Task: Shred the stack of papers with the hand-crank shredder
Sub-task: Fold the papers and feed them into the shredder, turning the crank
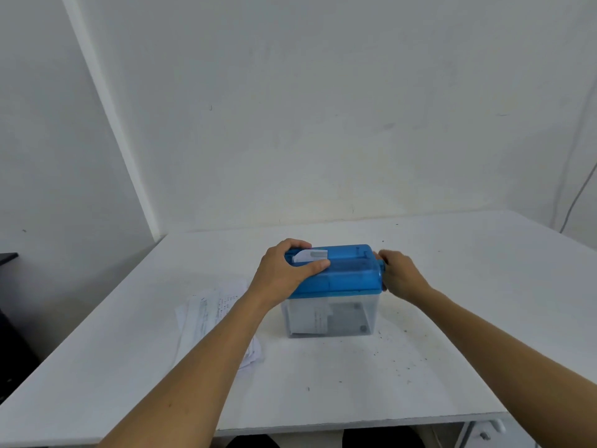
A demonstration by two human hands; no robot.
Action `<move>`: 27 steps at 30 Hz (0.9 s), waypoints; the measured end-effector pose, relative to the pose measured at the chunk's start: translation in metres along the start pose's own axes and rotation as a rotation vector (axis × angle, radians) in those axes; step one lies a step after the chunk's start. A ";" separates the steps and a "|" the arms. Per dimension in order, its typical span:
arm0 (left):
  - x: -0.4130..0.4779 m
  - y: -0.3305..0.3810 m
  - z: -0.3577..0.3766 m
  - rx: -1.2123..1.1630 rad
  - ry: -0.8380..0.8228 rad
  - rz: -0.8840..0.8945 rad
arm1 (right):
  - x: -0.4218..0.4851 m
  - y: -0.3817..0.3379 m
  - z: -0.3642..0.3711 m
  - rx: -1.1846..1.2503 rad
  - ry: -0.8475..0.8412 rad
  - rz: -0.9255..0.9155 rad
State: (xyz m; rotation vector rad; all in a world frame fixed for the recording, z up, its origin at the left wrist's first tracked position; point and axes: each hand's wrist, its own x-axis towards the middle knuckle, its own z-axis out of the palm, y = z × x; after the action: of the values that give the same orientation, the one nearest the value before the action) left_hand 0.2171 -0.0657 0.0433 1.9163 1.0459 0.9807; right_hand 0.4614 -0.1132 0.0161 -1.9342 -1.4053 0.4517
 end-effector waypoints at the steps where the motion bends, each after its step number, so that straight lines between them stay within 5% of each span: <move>1: 0.000 0.000 0.001 0.004 0.004 0.001 | -0.006 0.006 0.001 -0.004 -0.067 0.030; 7: 0.000 -0.004 0.001 0.010 0.012 0.018 | -0.045 0.007 -0.030 -0.136 -0.469 -0.006; 12: 0.002 -0.005 0.000 0.041 0.012 0.013 | -0.063 -0.022 -0.088 0.063 -0.680 -0.038; 17: 0.000 -0.002 -0.002 0.055 -0.012 0.011 | -0.047 -0.046 -0.113 -0.074 -0.536 -0.186; 22: 0.000 -0.001 -0.003 0.049 -0.017 -0.003 | -0.012 -0.049 -0.094 0.034 -0.128 -0.251; 27: -0.002 -0.001 -0.002 0.034 -0.006 -0.012 | 0.013 -0.025 -0.040 0.136 -0.070 -0.083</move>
State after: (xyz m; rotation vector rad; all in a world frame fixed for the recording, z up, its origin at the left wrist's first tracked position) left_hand 0.2143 -0.0668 0.0428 1.9369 1.0766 0.9556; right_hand 0.4743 -0.1102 0.0626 -1.7600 -1.4546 0.5660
